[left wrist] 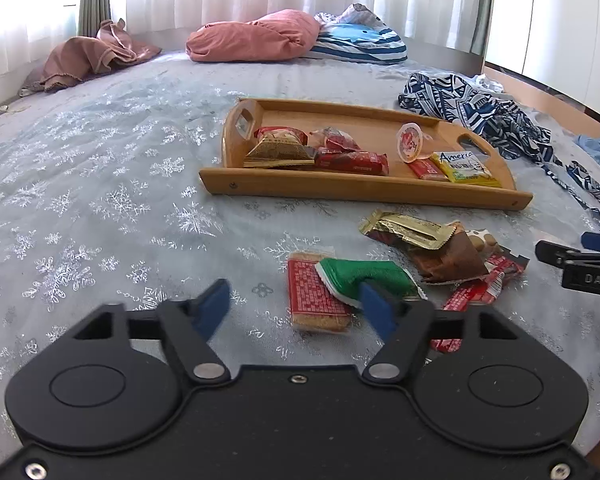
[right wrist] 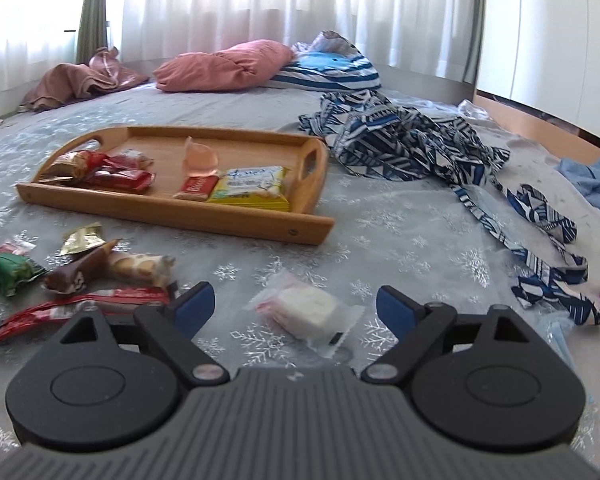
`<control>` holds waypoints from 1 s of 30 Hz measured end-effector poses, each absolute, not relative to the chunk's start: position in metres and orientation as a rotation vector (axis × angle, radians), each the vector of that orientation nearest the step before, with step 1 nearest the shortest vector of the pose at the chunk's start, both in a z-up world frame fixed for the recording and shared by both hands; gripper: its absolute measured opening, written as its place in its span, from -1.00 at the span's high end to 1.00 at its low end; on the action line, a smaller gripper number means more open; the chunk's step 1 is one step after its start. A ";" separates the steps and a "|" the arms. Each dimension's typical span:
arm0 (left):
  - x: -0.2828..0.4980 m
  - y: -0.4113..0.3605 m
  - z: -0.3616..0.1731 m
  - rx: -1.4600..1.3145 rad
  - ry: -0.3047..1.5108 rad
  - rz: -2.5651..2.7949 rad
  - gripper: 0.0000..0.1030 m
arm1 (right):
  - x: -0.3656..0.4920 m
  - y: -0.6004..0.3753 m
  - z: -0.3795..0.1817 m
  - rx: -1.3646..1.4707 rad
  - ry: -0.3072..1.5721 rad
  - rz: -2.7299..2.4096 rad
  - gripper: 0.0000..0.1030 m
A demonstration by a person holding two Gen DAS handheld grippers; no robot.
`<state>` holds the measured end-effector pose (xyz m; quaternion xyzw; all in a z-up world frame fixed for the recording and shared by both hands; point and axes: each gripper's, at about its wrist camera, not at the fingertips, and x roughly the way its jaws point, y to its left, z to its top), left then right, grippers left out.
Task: Organize snacks
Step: 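Move both tools back over the remaining snack pile, then grasp the green wrapped snack with the left tool while the right tool grasps the white bagged bun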
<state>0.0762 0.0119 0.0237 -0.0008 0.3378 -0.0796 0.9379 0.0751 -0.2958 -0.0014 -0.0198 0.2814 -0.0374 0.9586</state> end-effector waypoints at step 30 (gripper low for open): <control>0.090 -0.038 0.013 0.069 0.673 -0.251 -0.27 | 0.090 -0.301 -0.023 0.010 0.655 -0.049 -0.99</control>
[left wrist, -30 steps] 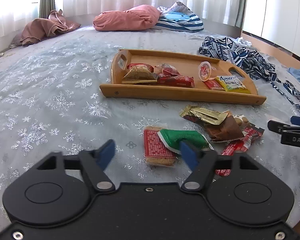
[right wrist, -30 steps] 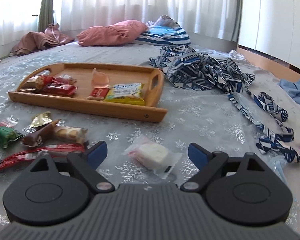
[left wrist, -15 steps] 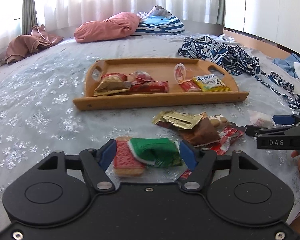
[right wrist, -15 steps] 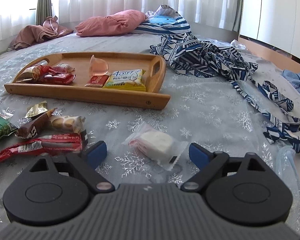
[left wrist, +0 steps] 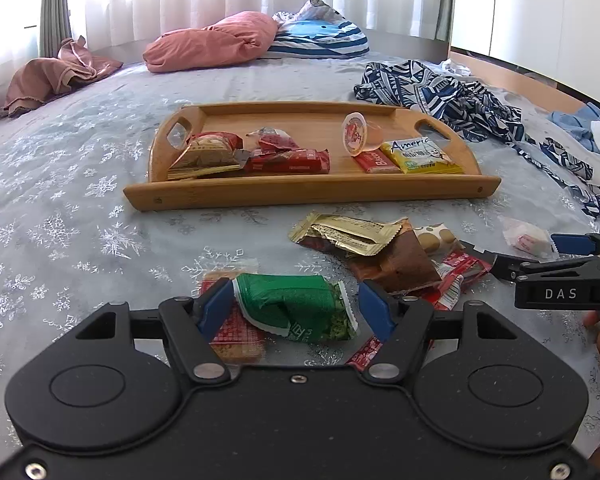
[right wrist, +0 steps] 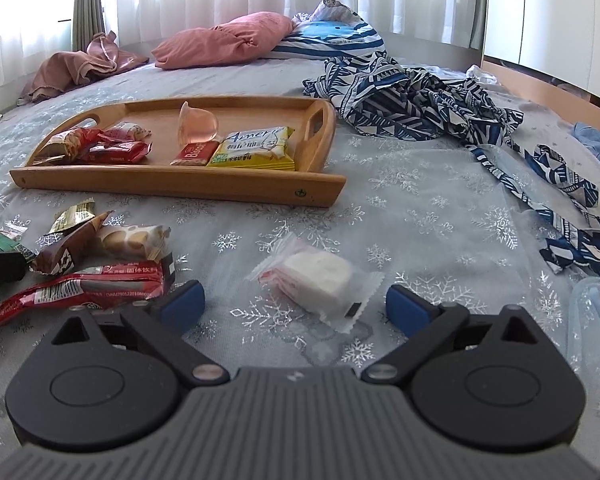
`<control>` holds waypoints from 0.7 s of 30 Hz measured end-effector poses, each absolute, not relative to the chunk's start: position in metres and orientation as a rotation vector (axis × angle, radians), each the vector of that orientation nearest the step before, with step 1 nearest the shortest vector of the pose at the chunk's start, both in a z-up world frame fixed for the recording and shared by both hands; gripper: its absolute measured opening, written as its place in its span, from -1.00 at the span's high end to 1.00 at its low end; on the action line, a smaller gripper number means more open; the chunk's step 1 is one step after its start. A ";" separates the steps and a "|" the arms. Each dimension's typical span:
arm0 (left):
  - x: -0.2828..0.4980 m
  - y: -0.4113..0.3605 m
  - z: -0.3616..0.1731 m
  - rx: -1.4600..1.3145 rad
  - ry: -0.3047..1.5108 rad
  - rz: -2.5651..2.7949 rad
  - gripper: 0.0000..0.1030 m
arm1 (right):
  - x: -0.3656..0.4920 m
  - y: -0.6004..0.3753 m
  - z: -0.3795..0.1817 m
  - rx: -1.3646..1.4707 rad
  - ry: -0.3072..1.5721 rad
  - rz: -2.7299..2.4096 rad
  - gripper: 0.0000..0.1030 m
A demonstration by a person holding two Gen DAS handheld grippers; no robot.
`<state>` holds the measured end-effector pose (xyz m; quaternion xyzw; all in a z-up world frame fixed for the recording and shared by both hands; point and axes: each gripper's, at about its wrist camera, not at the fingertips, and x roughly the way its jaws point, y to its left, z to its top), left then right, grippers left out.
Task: Organize snacks
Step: 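Grasp the green wrapped snack with the left tool while the right tool grasps the white bagged bun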
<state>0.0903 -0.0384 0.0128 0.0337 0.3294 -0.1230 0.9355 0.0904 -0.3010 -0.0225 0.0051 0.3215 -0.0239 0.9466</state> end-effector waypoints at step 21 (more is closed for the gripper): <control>0.090 -0.047 0.011 0.093 0.692 -0.289 -0.31 | 0.090 -0.301 -0.022 0.014 0.657 -0.046 -1.00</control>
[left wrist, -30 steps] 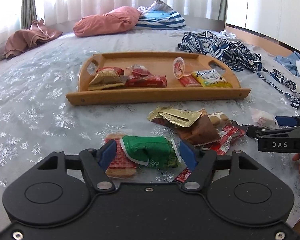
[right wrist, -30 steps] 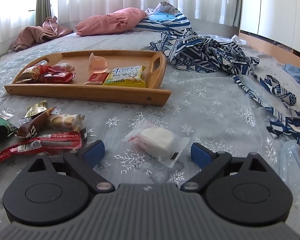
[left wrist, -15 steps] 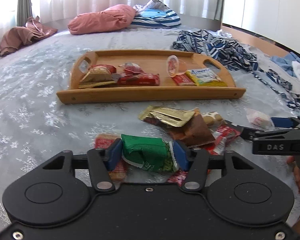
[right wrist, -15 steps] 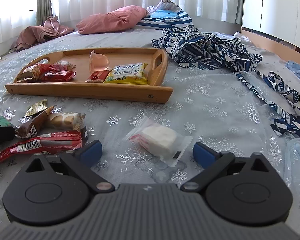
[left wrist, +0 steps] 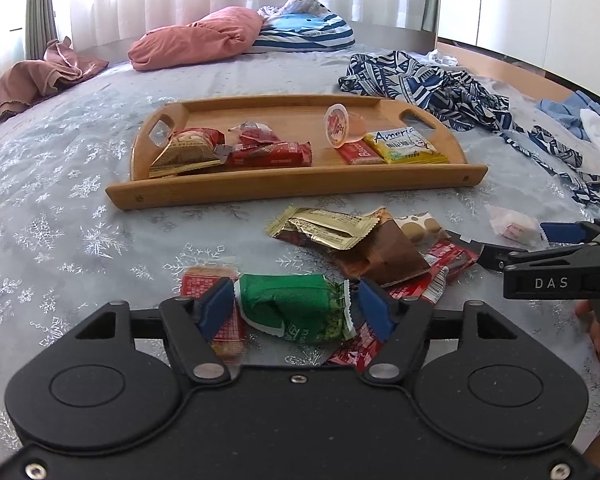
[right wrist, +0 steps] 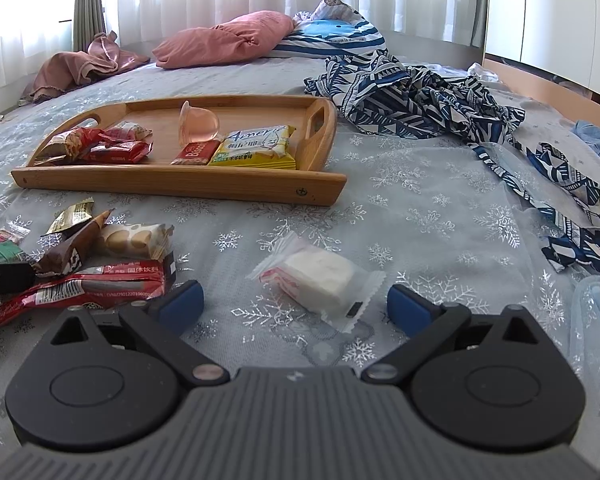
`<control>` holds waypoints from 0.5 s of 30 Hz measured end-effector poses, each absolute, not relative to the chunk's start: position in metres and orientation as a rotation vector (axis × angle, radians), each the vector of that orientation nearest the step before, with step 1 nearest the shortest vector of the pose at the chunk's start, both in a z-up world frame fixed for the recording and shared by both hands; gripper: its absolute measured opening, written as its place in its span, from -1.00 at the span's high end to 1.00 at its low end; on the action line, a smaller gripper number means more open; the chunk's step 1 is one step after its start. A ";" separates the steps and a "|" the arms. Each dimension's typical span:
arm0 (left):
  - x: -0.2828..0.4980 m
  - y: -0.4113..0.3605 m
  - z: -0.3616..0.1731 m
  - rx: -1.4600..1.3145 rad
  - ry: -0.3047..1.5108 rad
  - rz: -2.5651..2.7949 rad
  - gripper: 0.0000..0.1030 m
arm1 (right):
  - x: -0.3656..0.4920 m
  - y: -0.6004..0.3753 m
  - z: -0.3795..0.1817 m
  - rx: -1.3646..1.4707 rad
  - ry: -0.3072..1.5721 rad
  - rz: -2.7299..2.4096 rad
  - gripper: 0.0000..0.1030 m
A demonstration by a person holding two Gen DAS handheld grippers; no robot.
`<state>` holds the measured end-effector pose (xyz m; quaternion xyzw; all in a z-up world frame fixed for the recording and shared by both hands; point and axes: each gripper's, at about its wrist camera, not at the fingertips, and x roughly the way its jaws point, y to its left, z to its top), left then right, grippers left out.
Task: Organize snacks
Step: 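Grasp the green wrapped snack with the left tool while the right tool grasps the white bagged bun, then carry the green snack and white bun onto the wooden tray and open both tools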
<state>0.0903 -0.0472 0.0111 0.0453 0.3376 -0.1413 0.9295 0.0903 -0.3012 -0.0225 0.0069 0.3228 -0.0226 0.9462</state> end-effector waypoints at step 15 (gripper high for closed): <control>0.090 -0.032 0.029 -0.005 0.724 -0.310 0.14 | 0.085 -0.309 -0.006 0.089 0.636 0.003 -0.07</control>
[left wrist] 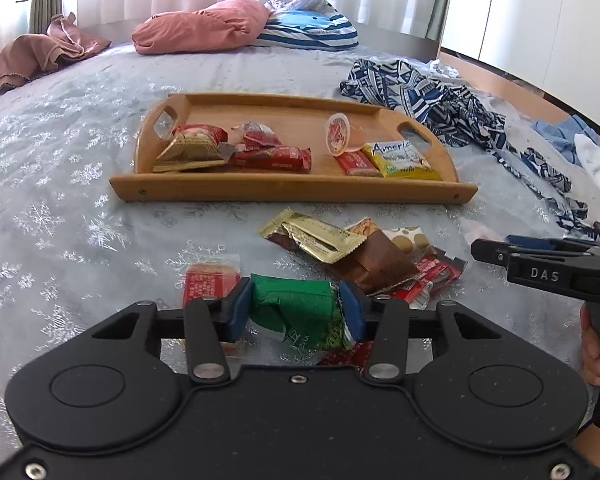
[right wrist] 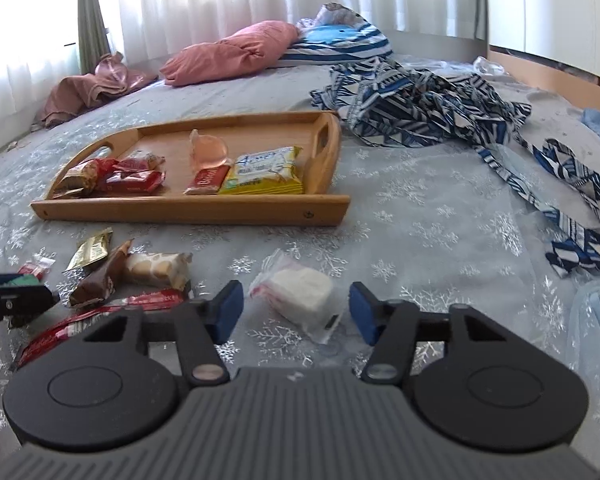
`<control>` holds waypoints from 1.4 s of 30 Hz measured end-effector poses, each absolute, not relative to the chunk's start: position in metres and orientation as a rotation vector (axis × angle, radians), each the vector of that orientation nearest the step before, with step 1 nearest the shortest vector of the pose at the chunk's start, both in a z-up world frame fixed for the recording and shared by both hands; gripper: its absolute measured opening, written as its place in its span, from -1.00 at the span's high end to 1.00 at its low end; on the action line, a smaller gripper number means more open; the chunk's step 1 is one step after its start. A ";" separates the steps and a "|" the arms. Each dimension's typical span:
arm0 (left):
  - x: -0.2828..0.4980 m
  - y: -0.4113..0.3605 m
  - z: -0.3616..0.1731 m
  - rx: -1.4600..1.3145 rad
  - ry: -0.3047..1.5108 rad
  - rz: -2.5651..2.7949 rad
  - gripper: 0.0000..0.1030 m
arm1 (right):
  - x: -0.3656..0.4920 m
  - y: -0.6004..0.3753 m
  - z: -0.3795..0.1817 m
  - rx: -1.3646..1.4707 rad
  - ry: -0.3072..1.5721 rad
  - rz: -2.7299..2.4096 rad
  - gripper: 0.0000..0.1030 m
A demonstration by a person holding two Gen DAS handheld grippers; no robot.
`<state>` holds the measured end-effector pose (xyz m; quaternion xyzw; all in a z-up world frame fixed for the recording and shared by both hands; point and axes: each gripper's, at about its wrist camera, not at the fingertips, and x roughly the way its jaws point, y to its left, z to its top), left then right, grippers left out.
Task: Organize snacks
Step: 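Carry the green snack and white bun onto the wooden tray and open both tools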
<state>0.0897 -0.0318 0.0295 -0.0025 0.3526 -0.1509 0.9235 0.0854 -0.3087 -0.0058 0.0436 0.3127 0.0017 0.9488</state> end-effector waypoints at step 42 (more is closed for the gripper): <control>0.267 -0.002 0.077 -0.159 0.728 -0.177 0.14 | 0.210 -0.283 0.050 0.067 0.627 0.044 0.05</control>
